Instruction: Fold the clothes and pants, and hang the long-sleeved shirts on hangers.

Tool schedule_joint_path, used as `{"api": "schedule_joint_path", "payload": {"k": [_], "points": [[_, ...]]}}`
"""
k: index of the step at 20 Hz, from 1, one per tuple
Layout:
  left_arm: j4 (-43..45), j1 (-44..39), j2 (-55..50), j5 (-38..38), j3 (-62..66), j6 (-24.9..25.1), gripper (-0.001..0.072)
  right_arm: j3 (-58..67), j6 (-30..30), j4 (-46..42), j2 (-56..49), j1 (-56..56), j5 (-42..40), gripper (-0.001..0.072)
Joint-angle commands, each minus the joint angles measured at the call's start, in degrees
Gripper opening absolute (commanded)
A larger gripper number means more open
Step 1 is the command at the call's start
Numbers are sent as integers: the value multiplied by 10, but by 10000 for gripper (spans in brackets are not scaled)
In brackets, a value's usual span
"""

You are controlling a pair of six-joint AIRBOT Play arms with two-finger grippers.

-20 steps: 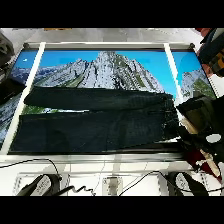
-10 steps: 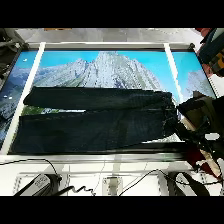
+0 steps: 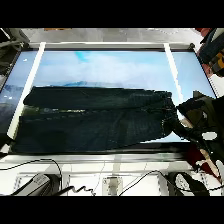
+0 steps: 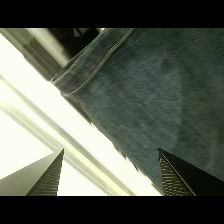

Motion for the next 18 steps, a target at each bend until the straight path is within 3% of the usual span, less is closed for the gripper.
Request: {"api": "schedule_joint_path", "payload": {"k": [1,6,10,11,13,14,18], "points": [[-9,16,0,60,-61,3,623,0,-5,0,3,6,-2,26],[-82,18,-1,174,-125,2,622,0,-20,-9,3,6,15,26],[-86,18,-20,229,-150,2,620,0,-20,-9,3,6,20,26],[-91,16,-27,239,-150,9,579,0,-20,-9,3,6,24,26],[-121,16,-31,257,-150,42,171,1,-20,-11,5,6,37,26],[-144,16,-27,262,-146,67,26,3,-20,-16,10,6,43,25],[-273,16,4,241,-109,195,29,34,-19,-43,48,6,67,25]]}}
